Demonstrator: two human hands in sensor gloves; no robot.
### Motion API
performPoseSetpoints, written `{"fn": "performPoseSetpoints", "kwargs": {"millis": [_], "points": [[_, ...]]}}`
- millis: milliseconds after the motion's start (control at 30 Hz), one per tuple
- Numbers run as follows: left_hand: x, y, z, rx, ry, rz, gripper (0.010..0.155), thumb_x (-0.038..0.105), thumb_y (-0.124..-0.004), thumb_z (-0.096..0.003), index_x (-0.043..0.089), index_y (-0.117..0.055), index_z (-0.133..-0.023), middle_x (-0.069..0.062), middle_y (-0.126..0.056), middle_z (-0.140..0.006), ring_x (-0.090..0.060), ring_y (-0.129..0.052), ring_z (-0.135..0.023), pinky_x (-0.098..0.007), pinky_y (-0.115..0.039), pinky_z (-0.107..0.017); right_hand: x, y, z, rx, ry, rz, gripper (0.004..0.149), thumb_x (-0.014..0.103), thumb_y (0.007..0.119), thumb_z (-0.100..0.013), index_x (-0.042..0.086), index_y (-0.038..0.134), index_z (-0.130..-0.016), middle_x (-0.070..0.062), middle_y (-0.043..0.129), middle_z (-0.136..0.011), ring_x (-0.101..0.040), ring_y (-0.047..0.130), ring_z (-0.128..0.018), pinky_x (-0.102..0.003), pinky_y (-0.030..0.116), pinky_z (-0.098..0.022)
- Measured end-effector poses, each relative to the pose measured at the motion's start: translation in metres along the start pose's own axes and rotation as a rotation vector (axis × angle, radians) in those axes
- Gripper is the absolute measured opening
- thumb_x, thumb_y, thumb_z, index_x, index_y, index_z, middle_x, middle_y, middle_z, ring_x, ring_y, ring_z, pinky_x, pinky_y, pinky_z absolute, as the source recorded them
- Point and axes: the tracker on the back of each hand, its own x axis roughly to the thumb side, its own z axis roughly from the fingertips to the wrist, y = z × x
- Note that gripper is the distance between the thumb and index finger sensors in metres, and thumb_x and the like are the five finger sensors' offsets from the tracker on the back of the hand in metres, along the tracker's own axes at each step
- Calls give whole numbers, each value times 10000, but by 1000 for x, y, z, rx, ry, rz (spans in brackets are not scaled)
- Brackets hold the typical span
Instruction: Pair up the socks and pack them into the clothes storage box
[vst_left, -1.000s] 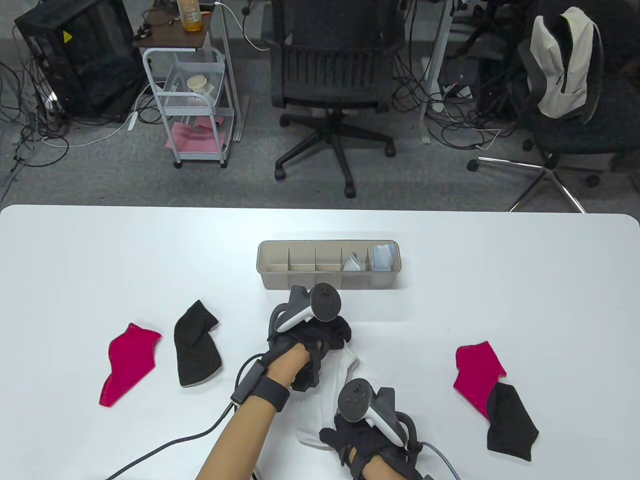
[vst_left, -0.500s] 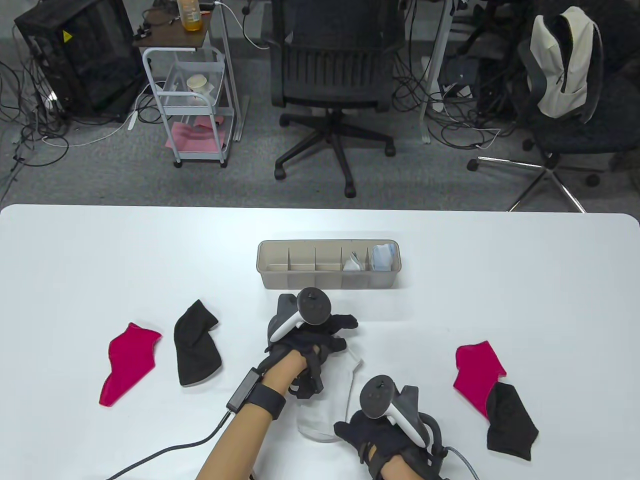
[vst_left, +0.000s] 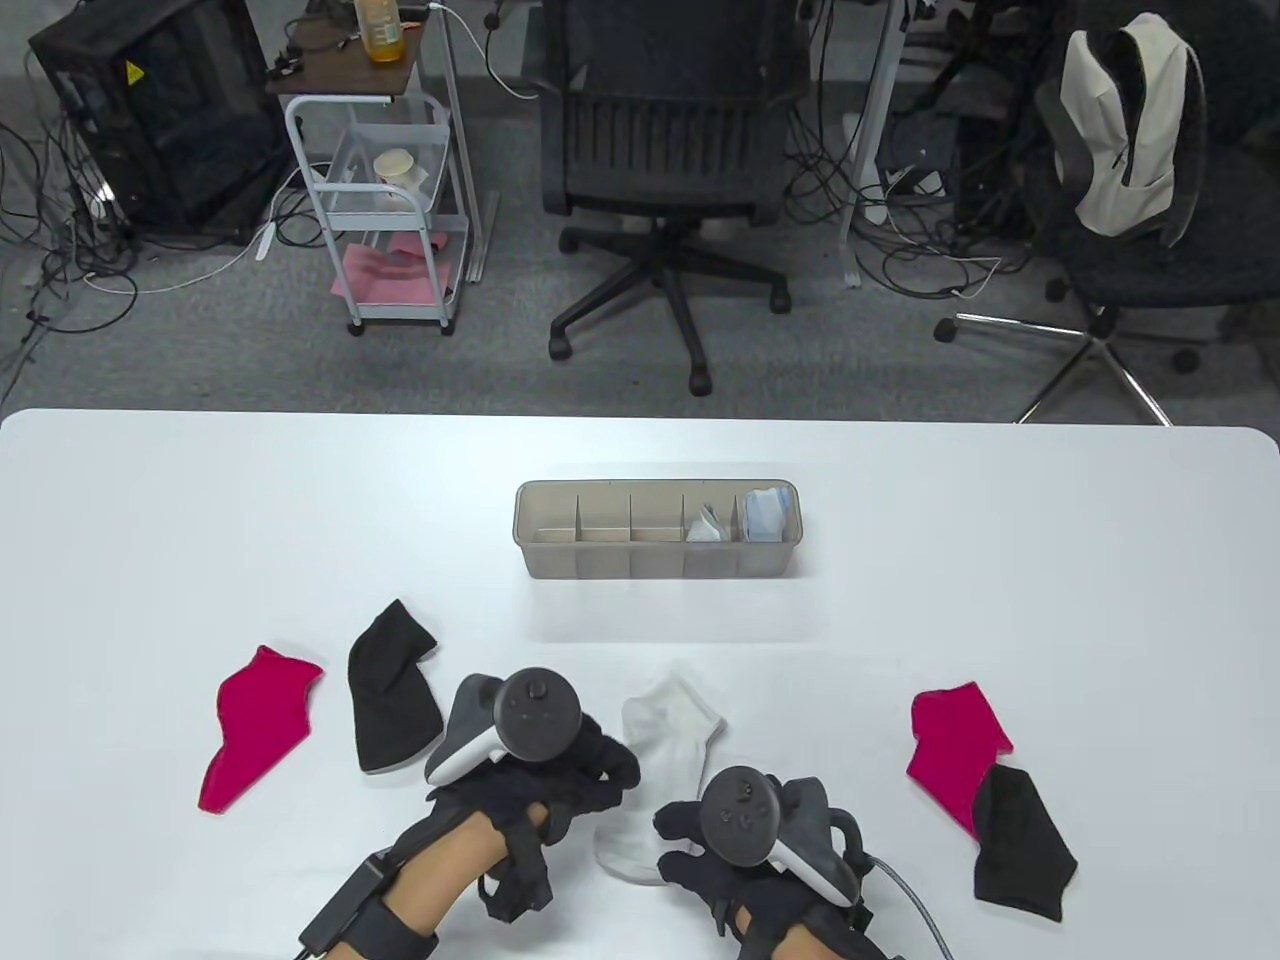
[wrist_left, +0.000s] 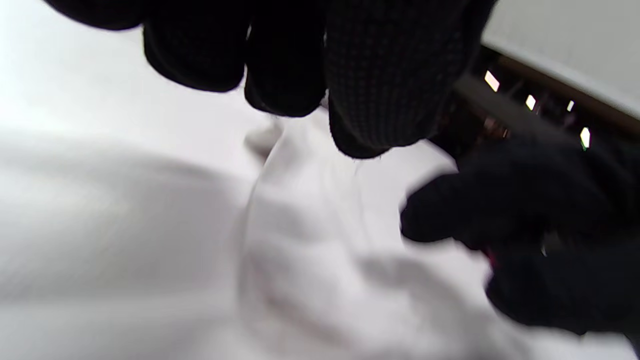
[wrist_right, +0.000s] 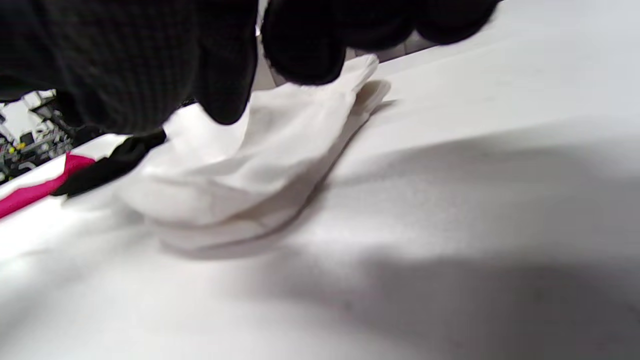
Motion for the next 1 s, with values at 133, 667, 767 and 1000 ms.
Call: {"fn": "performPoseSetpoints", "kwargs": {"millis": [133,667,767,1000], "points": [[-7,-26,1,-99,30,-48,549,296,-871,-433,295,-782,-976,-143,-775,-862,-388,-764,-617,-560,-647,-438,6,14,-5,32,-28,53,518,529,875,-342,407,784,-836,-2,745,-852,-252,665,-730,-480,573,-611],[-6,-40,-16,-10,218,-31,480,307,-895,-411,92,-891,-840,-126,-817,-746,-353,-777,-524,-545,-658,-407,2,33,-28,-66,183,91,342,526,853,-358,389,846,-670,22,802,-751,-234,714,-674,-476,607,-582],[3,-31,-4,61,172,-147,521,302,-899,-411,338,-803,-921,-114,-801,-774,-348,-771,-540,-543,-656,-418,6,35,-29,-67,191,104,352,514,858,-358,377,824,-680,15,780,-765,-241,693,-687,-483,589,-591],[19,-42,8,50,95,-307,469,316,-909,-409,382,-871,-871,-78,-916,-670,-345,-840,-473,-552,-700,-386,4,35,-29,-57,192,92,356,512,850,-359,378,806,-686,12,768,-773,-243,686,-691,-485,585,-592]]}}
